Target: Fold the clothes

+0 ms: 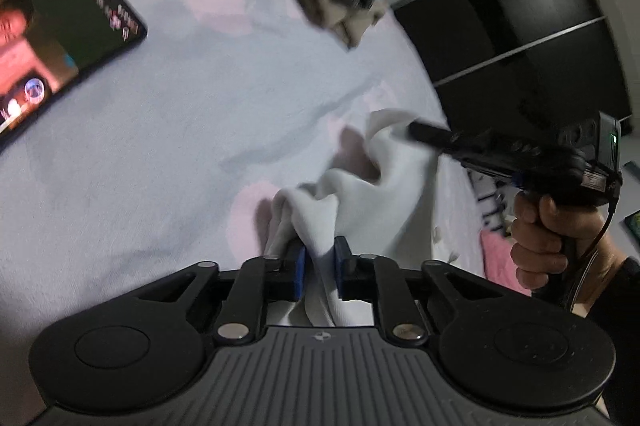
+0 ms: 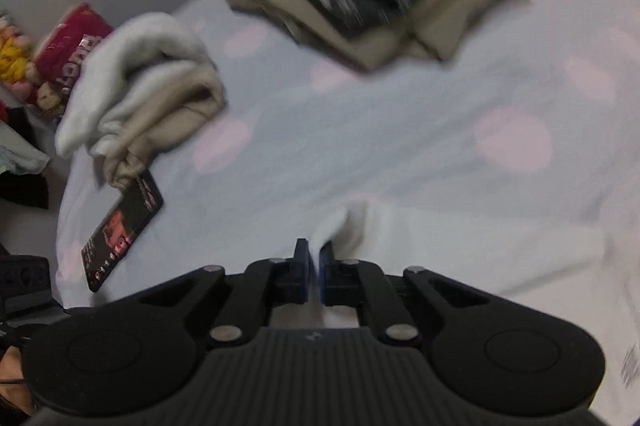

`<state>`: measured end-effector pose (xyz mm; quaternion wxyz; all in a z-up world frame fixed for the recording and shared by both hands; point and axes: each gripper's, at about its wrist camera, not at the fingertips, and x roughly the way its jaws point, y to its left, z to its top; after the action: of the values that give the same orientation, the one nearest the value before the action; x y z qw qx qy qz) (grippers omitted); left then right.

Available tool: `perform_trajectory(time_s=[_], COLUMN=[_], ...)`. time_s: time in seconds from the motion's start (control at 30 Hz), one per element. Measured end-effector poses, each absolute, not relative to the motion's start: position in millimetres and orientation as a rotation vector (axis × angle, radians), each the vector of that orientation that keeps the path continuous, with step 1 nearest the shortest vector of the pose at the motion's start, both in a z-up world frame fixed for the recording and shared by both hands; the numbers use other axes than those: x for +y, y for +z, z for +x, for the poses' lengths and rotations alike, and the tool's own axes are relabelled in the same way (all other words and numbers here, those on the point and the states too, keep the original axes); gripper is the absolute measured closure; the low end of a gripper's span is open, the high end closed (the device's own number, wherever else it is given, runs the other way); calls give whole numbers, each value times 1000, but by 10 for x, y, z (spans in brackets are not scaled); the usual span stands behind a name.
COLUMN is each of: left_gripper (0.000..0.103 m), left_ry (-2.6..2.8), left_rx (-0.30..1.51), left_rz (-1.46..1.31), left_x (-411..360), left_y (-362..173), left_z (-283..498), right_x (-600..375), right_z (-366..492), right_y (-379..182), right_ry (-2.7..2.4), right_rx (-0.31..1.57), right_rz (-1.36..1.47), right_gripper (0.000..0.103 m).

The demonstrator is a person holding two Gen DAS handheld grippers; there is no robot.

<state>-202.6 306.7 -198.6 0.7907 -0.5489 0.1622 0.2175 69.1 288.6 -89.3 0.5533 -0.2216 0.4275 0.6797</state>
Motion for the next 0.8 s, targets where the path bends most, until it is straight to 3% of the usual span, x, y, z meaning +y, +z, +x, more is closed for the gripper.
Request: perform_trajectory(time_s=[0.13, 0.27, 0.33, 0.4, 0.43, 0.8], left_gripper=[92, 92, 91, 91, 91, 84], left_ry=[479, 506, 510, 507, 506, 456], left_rx=[379, 371, 365, 360, 358, 368], left_rz=[-1185, -1196, -1202, -1213, -1219, -1269], left_x=[3057, 3051, 3063, 3090, 3105, 3354], left_y=[-2001, -1991, -1964, -1970, -1977, -2062], left_z=[-2008, -2068, -2087, -2106, -2114, -2043], right_x=[2733, 2806, 2787, 2764, 2756, 3119], right_z=[940, 897, 890, 878, 868, 850], right_y=[-741, -1021, -1052, -1040, -1021, -1083], right_ry=[1566, 1325, 1301, 1326, 1339, 1307], right_rx=[987, 1052, 1067, 1072, 1062, 1046], right_rz=[-301, -594, -577, -522, -504, -457], right_gripper=[97, 94, 86, 55, 51, 58])
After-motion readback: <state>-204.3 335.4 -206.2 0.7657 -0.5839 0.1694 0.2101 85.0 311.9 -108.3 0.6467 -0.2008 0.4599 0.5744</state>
